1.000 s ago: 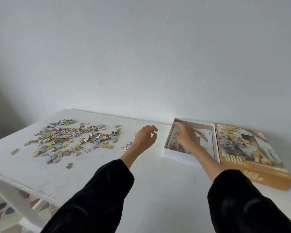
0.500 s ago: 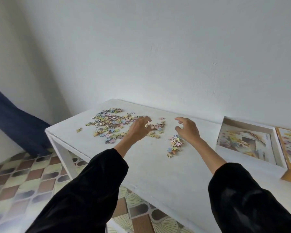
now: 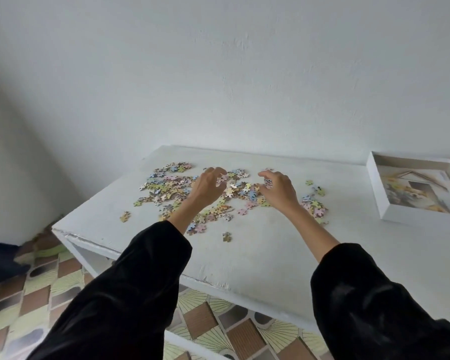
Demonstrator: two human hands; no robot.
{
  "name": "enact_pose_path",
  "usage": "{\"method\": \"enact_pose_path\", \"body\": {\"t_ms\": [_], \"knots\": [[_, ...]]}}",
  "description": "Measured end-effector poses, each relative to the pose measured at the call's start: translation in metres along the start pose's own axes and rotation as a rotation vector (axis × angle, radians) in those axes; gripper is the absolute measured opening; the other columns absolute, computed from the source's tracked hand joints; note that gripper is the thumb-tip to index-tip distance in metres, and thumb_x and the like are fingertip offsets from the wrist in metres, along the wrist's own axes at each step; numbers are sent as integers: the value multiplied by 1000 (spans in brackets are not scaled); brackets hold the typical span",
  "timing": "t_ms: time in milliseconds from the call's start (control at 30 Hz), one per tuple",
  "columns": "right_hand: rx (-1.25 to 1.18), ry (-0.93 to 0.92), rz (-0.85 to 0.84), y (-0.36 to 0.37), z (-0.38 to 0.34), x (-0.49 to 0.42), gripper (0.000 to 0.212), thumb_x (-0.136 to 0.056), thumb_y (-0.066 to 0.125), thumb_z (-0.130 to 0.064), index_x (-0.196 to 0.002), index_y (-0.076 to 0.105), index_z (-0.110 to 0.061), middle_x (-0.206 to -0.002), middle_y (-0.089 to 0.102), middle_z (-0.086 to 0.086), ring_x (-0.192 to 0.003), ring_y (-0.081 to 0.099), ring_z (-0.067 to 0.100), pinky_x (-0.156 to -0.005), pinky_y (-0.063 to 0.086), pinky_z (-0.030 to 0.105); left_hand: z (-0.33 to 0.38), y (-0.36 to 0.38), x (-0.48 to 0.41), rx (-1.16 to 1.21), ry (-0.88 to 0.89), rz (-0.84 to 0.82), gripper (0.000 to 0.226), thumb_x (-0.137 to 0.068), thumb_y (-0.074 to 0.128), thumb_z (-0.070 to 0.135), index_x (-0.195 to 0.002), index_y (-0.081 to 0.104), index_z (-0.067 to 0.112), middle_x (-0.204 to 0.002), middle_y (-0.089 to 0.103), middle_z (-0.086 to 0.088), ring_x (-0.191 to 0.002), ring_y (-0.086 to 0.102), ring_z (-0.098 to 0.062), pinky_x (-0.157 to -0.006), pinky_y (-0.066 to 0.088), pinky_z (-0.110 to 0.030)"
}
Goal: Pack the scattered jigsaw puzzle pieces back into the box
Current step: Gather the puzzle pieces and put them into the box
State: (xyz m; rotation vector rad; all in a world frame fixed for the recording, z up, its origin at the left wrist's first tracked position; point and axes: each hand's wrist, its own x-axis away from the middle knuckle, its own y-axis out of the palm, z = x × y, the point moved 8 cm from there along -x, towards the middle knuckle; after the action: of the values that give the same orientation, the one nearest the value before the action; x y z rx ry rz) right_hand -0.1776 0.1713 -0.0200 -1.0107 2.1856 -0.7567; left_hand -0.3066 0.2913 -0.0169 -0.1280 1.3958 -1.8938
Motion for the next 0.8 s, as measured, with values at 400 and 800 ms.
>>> {"method": "enact_pose_path", "body": {"t_ms": [400,800], "knots": [[115,117,-19,58,41,-41,39,-90,52,-17,-129,51,-11,-135,48,11,-130,33,28,-106,30,37,-40,62,-56,19,94,-188,34,-93,49,21,-125,50,9,-129,50,-17,-111,53,-29,-99,42,-45],[244,221,167,3,77,-18,39,-90,53,-28,-128,53,-20,-141,44,8,-132,34,26,-109,27,43,-62,95,-67,-35,164,-236,41,-94,45,39,-131,47,23,-145,36,-7,-132,33,-26,-109,24,-50]]}}
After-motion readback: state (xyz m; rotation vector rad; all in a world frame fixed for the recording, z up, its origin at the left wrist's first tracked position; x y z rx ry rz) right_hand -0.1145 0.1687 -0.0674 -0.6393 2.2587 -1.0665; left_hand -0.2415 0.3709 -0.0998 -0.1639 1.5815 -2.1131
